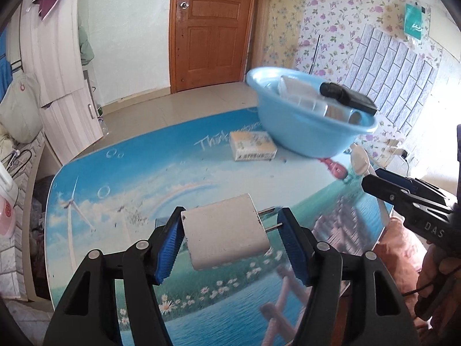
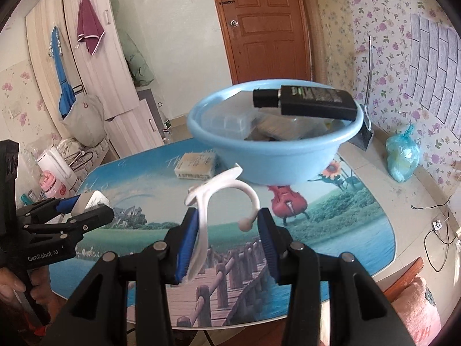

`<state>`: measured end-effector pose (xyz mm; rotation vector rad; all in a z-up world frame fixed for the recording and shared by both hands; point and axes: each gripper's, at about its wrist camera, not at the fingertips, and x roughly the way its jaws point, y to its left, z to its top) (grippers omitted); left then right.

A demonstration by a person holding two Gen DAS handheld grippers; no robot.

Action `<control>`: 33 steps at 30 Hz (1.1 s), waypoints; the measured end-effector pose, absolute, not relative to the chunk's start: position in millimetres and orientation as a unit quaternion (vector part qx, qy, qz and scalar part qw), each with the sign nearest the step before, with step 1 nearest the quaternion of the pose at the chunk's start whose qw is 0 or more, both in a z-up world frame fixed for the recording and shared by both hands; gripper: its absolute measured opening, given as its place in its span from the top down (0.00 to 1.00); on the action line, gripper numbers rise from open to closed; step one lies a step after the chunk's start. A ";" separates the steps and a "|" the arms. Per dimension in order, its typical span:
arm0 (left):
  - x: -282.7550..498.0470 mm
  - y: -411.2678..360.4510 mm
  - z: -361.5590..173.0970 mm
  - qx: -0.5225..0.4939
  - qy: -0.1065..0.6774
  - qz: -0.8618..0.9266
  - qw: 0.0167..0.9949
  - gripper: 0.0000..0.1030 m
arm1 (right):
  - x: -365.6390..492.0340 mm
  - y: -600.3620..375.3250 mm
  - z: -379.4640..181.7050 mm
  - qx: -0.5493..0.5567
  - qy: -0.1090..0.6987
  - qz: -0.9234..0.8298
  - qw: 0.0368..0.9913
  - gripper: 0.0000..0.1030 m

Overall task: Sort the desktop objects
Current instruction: 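Lift the charger and hook and move both tools toward the basin, then lower the charger and hook into the basin and open both tools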

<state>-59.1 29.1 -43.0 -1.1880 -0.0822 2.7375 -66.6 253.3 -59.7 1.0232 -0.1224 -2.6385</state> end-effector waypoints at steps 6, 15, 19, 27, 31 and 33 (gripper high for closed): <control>-93.6 52.0 -14.4 -0.378 -0.024 0.920 0.103 0.37 | -90.3 270.1 -44.0 0.337 -0.058 -0.929 0.142 0.60; -149.0 100.1 10.1 -0.352 0.000 0.925 0.142 0.37 | -126.3 288.1 -40.0 0.325 -0.071 -0.934 0.133 0.60; -168.9 112.6 9.0 -0.356 0.003 0.923 0.145 0.37 | -138.9 295.5 -40.7 0.321 -0.075 -0.935 0.131 0.60; -196.9 125.6 1.2 -0.360 0.011 0.921 0.147 0.37 | -159.2 296.4 -42.3 0.313 -0.077 -0.936 0.144 0.60; -203.9 130.6 -0.8 -0.361 0.013 0.920 0.150 0.37 | -164.3 295.8 -46.2 0.312 -0.084 -0.934 0.151 0.60; -206.0 132.2 -1.0 -0.359 0.017 0.921 0.150 0.37 | -166.1 295.4 -46.3 0.311 -0.082 -0.934 0.154 0.60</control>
